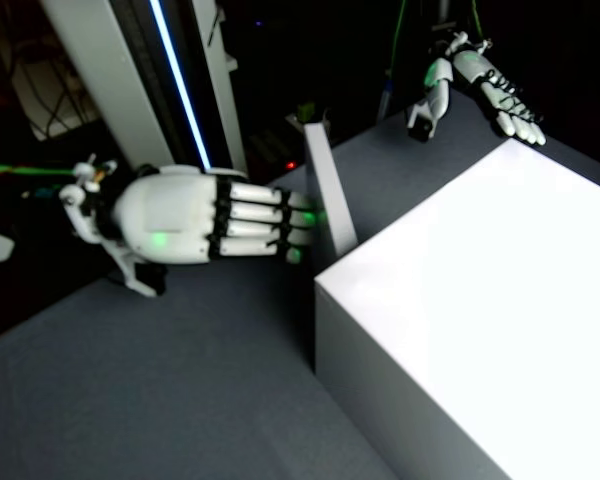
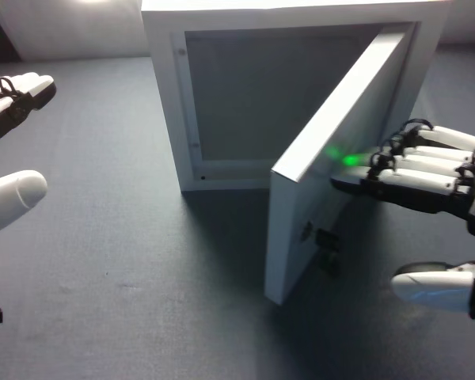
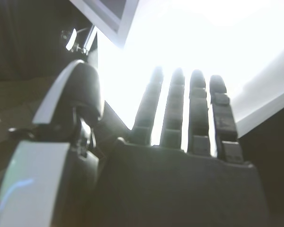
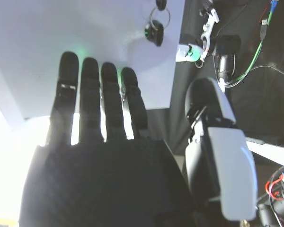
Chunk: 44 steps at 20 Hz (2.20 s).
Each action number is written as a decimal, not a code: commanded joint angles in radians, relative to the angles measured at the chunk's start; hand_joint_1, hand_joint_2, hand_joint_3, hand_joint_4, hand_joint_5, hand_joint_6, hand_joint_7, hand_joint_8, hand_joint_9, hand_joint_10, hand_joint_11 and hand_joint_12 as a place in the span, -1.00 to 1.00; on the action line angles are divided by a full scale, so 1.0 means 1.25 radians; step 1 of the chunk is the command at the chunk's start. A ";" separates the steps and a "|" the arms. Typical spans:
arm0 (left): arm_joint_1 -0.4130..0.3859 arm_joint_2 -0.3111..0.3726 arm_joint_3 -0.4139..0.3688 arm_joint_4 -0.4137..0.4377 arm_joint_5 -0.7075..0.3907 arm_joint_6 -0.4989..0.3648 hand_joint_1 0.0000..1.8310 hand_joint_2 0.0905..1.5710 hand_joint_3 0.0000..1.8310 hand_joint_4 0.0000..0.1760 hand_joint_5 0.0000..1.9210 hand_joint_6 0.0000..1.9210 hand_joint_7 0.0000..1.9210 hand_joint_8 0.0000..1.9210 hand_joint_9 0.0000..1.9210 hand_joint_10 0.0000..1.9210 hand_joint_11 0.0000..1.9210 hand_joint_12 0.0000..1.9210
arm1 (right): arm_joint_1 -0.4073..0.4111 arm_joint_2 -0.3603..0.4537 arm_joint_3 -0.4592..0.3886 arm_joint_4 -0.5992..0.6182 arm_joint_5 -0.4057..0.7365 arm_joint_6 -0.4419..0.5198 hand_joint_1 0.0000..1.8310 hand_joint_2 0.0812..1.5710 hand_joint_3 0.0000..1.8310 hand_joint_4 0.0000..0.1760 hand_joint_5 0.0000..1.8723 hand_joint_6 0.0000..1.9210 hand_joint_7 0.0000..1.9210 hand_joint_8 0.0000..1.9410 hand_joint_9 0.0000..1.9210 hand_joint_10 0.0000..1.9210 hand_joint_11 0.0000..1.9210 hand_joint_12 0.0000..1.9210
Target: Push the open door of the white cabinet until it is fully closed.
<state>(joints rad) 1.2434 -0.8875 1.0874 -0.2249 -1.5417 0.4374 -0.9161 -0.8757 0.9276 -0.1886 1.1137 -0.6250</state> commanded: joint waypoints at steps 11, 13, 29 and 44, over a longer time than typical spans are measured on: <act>0.024 0.008 -0.006 -0.059 -0.145 -0.005 -1.00 0.86 -1.00 -1.00 -0.96 -1.00 -0.98 -1.00 -1.00 -1.00 -1.00 -1.00 | 0.108 -0.100 0.063 -0.022 0.000 0.016 -0.59 0.53 -1.00 -1.00 -0.75 -0.99 -0.82 -1.00 -0.76 -1.00 -1.00 0.13; 0.028 0.008 -0.006 -0.065 -0.149 -0.005 -1.00 0.86 -1.00 -1.00 -0.96 -1.00 -0.97 -1.00 -0.99 -0.99 -0.99 -1.00 | 0.122 -0.117 0.076 -0.021 -0.012 0.016 -0.60 0.54 -1.00 -1.00 -0.79 -1.00 -0.85 -1.00 -0.80 -1.00 -1.00 -0.04; 0.034 0.009 -0.007 -0.072 -0.152 -0.004 -1.00 0.83 -1.00 -1.00 -0.93 -0.99 -0.93 -0.99 -0.95 -0.99 -0.98 -0.97 | 0.186 -0.192 0.138 0.037 -0.101 -0.032 -0.66 0.55 -1.00 -1.00 -1.00 -1.00 -1.00 -1.00 -1.00 -1.00 -1.00 -0.98; 0.036 0.010 -0.012 -0.075 -0.153 -0.004 -1.00 0.82 -1.00 -1.00 -0.95 -1.00 -0.96 -1.00 -0.99 -1.00 -1.00 -1.00 | 0.141 -0.083 0.028 -0.041 0.025 0.016 -0.71 0.56 -0.99 -1.00 -1.00 -1.00 -0.96 -1.00 -0.91 -1.00 -1.00 -0.49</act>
<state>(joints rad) 1.2892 -0.8822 1.0718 -0.2977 -1.6089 0.4381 -0.7555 -0.9760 0.9630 -0.2695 0.9909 -0.6121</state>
